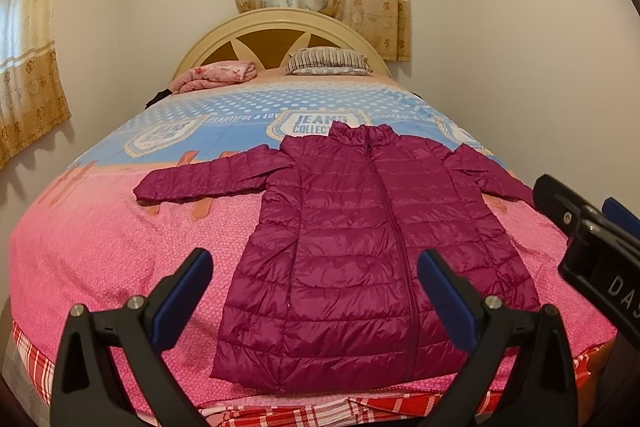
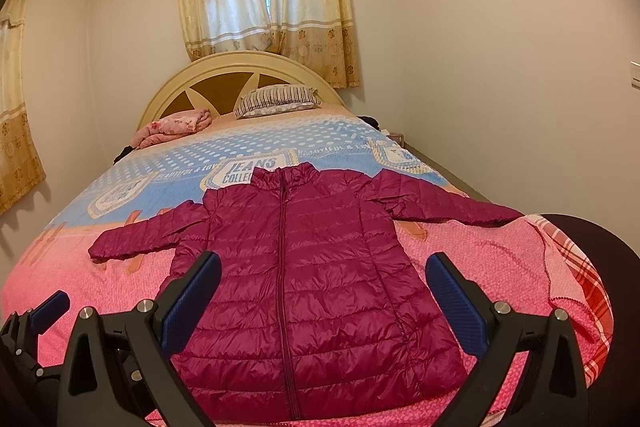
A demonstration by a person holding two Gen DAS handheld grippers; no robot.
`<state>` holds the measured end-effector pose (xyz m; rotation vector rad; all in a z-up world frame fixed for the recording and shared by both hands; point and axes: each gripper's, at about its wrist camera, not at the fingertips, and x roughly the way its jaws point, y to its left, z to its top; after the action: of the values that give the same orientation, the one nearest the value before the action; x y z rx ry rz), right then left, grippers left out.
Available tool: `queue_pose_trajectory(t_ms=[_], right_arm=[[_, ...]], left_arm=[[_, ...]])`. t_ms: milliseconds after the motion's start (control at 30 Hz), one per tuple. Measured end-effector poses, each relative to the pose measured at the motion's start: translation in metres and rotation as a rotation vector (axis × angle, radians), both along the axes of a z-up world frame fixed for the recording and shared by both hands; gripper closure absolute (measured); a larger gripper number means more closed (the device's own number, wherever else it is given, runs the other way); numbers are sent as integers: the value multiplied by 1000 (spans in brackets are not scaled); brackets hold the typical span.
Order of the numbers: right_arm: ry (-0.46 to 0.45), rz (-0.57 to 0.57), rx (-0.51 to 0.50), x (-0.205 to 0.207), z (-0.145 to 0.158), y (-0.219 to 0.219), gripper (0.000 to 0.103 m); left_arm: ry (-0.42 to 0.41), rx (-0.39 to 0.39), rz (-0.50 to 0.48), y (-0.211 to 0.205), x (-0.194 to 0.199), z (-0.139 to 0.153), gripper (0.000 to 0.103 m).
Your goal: Fold large clothes
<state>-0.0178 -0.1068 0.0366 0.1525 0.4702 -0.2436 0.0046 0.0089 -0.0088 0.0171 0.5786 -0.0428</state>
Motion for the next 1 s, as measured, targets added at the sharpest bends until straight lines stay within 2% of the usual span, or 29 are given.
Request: queue_pose_trajectory(t_ms=[1000], right_arm=[[11,-7,11,2,-6,-4,1]], left_arm=[[0,8,1,-1,0,-2,0]])
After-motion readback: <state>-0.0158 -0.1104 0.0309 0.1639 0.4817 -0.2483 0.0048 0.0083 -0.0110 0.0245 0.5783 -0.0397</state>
